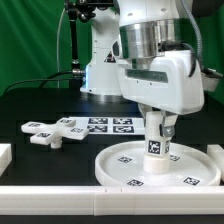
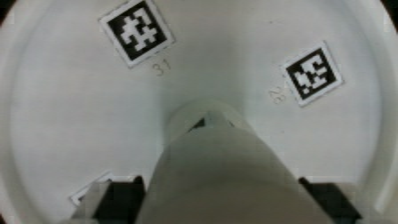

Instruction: Assemble round table

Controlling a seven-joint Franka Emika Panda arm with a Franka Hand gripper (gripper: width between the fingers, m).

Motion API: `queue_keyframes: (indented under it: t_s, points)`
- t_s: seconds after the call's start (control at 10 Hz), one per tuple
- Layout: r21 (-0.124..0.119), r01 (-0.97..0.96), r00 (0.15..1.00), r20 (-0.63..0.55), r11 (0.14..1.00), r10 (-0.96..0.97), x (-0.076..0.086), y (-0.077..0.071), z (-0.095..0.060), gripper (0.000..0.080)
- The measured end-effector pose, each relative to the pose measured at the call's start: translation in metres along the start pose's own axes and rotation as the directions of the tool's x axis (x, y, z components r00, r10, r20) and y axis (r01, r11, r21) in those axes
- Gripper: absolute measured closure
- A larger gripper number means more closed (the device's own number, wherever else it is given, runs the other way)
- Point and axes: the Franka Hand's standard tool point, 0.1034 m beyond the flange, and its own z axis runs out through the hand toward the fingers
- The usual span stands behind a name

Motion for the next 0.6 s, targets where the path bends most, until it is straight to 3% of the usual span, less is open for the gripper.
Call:
queue_keyframes:
  t_s: [0.1,0.2,0.3,0.4,0.6]
  points:
    - [0.002,-0.033,0.999,0.006,0.999,0.033,0.0,-0.0001,0.0001,0.0392]
    - [0.003,-0.029,1.0,0.006,1.0,0.029,-0.001,-0.0003,0.0004,0.0292]
    - [0.003,0.004,1.0,0.006,1.0,-0.004,-0.0015,-0.0004,0.0005,0.0292]
    - [0.0,0.044,0.999,0.006,0.999,-0.044,-0.002,-0.0007,0.0002,0.0194]
    - [0.001,0.254,0.967,0.009,0.967,-0.254,-0.006,-0.0047,-0.0016,0.0163]
